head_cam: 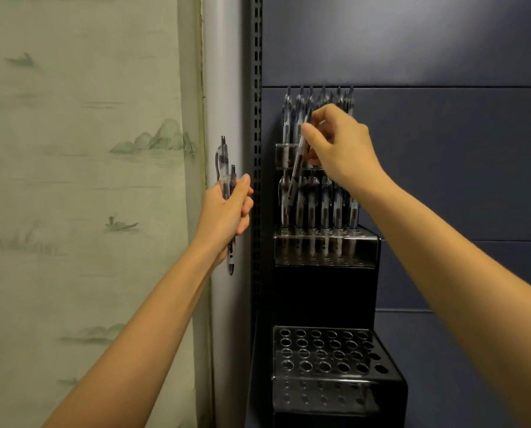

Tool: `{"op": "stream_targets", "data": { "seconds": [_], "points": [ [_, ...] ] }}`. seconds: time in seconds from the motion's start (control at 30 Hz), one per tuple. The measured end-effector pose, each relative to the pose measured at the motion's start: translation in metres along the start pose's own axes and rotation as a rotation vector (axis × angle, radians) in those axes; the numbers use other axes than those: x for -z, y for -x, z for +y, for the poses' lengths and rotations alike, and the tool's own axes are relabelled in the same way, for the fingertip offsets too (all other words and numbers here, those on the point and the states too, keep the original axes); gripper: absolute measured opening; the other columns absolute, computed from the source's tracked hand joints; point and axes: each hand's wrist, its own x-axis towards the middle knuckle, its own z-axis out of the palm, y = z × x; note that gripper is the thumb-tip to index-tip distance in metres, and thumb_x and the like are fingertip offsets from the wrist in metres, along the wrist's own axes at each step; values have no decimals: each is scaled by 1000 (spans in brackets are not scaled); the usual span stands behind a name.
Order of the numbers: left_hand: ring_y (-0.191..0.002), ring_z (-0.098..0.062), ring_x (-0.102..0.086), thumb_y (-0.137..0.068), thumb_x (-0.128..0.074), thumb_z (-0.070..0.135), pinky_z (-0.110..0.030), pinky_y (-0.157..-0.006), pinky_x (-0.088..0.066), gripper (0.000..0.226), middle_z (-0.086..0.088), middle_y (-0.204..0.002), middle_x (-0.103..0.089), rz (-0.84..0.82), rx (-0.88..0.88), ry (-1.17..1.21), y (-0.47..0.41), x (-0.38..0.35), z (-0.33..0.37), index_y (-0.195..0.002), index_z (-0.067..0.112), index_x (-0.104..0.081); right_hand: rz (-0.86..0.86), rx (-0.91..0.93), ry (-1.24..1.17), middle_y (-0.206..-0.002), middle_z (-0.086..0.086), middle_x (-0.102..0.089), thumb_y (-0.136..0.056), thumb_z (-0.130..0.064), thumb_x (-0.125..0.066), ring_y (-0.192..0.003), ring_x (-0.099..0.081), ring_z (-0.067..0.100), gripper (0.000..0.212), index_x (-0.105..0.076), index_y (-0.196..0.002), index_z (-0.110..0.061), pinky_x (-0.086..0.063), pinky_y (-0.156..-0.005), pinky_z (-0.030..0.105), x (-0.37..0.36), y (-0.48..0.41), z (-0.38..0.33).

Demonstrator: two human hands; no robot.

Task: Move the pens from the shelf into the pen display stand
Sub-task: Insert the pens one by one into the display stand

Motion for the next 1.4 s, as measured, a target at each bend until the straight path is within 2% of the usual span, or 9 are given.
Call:
{"op": "stream_targets", "data": {
  "seconds": [0.1,0.2,0.6,0.83,0.9,1.03,1.17,1.3,1.4],
  "points": [
    [-31,-3,-30,-100,-44,25,-13,-35,-27,26,10,-44,-41,-19,-12,6,-3,-1,3,-80,10,-49,-49,-8,9,-92,4,-67,-98,-28,-49,-84,-67,20,21,-55,-111,-12,-55,-85,42,-8,1,2],
    [-32,-4,-29,-100,-44,26,-14,-36,-26,25,10,-44,-37,-16,-18,27,-6,-1,6,-81,10,-49,-95,-5,18,-82,-1,-64,-98,-27,-49,-84,-67,20,18,-55,-106,-13,-54,-86,43,-13,2,5],
    [-31,-5,-30,-100,-44,26,-14,-36,-27,25,10,-43,-37,-18,-29,64,-10,-5,-1,-81,11,-50,-143,-12,19,-76,-4,-63,-98,-27,-50,-83,-67,18,9,-52,-96,-19,-52,-90,44,-20,8,15],
    [-32,-5,-30,-100,-45,27,-14,-35,-27,24,10,-43,-38,-26,-13,84,-10,-8,-2,-82,11,-50,-170,-13,39,-74,-7,-60,-97,-27,-51,-78,-68,16,17,-55,-106,-12,-55,-86,39,-22,10,10],
    [-32,-6,-30,-100,-45,27,-15,-35,-26,24,10,-44,-37,-29,-13,80,-10,-8,-2,-82,12,-50,-197,-16,66,-78,-4,-62,-97,-26,-52,-79,-69,17,21,-55,-109,-9,-55,-86,38,-20,8,8],
    [-32,-6,-29,-100,-45,27,-15,-35,-25,25,10,-44,-37,-37,-18,79,-10,-8,1,-81,12,-50,-307,-41,169,-89,8,-69,-95,-25,-56,-78,-69,18,20,-57,-103,-8,-56,-84,38,-25,16,14],
    [-31,-6,-28,-100,-45,27,-15,-35,-25,26,10,-43,-36,-45,-23,80,-9,-9,2,-80,12,-50,-255,-47,180,-86,3,-70,-94,-26,-58,-72,-67,14,19,-53,-106,-12,-54,-79,32,-31,28,23],
    [-31,-7,-28,-100,-45,27,-15,-35,-25,26,9,-44,-35,-62,-14,85,-7,-11,3,-80,12,-49,-248,-19,268,-92,0,-69,-92,-32,-59,-87,-66,21,25,-51,-111,-17,-53,-81,42,-28,29,18],
    [-31,-7,-28,-100,-45,27,-16,-35,-25,25,9,-45,-35,-79,-8,87,-5,-11,5,-81,12,-50,-168,55,352,-97,-7,-63,-93,-41,-54,-86,-58,14,25,-56,-109,-21,-48,-74,34,-22,27,12]
  ]
}}
